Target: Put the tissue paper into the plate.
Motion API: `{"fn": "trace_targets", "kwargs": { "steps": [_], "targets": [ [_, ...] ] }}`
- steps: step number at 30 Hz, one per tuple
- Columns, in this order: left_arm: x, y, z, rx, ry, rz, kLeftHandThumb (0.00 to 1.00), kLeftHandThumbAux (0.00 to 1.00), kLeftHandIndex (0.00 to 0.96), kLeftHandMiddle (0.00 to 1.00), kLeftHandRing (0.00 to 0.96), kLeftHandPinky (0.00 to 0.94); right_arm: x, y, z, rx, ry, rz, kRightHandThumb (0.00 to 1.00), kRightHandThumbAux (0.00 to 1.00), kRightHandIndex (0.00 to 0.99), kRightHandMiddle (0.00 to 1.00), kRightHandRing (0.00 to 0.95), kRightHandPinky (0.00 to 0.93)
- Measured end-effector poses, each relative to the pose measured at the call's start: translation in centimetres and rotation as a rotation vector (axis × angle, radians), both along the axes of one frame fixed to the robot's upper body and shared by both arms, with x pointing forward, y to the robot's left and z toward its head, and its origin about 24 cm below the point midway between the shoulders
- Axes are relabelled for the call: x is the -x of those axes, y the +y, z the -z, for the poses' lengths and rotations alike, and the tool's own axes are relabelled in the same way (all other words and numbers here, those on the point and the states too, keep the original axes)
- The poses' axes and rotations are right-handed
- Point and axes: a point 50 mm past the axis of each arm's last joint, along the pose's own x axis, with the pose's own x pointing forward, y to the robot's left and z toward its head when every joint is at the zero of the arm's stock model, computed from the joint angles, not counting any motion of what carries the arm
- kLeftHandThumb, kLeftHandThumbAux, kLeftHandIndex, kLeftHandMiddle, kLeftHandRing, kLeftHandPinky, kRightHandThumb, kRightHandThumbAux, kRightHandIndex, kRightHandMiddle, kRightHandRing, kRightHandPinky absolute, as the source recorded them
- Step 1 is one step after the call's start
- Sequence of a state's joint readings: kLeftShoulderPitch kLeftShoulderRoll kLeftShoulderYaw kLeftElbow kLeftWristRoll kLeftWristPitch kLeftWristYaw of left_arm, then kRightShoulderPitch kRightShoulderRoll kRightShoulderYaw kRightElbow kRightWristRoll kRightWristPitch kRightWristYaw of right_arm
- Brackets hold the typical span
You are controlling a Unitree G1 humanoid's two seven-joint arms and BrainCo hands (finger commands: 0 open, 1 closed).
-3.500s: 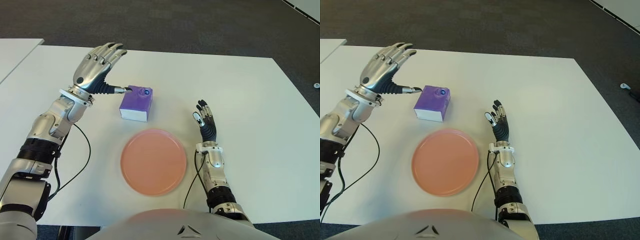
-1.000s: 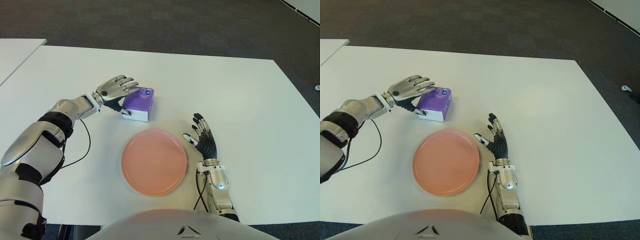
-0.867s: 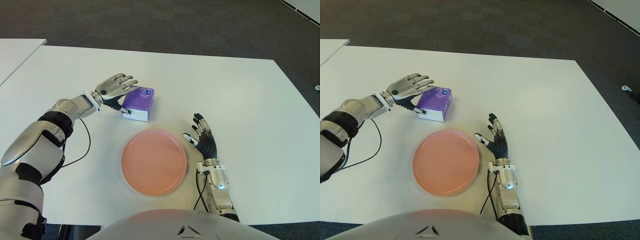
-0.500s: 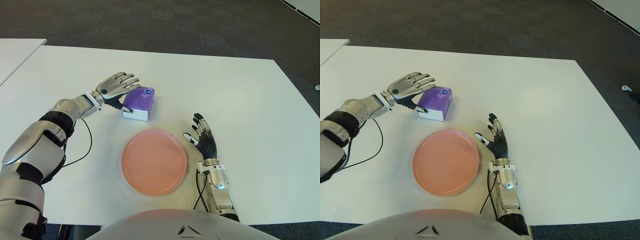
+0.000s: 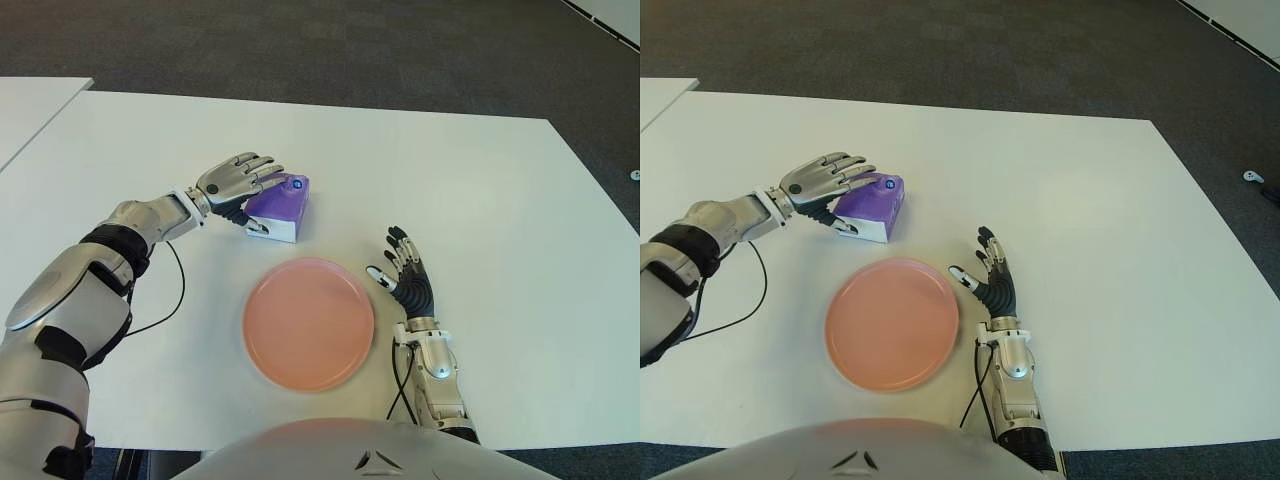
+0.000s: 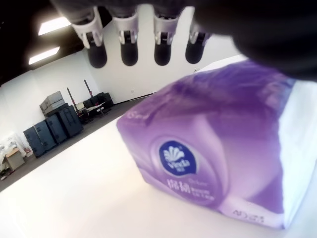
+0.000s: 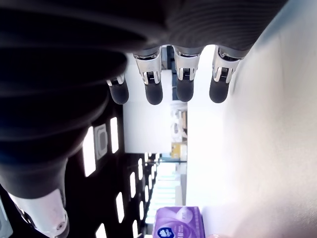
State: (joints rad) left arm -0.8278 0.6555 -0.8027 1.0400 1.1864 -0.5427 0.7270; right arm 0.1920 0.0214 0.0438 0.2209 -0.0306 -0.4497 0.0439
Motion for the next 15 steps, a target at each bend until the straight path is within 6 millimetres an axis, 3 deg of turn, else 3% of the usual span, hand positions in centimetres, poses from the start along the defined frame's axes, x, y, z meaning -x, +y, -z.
{"fn": "trace_targets", "kwargs": {
  "steps": [15],
  "targets": [
    [0.9,-0.4,1.4,0.006,0.052,0.039,0.014,0.199,0.0,0.0,0.0,0.0,0.1,0.0,0.0,0.006,-0.033,-0.03,0.0,0.718,0.0,0.0,0.0,0.0]
  ]
}}
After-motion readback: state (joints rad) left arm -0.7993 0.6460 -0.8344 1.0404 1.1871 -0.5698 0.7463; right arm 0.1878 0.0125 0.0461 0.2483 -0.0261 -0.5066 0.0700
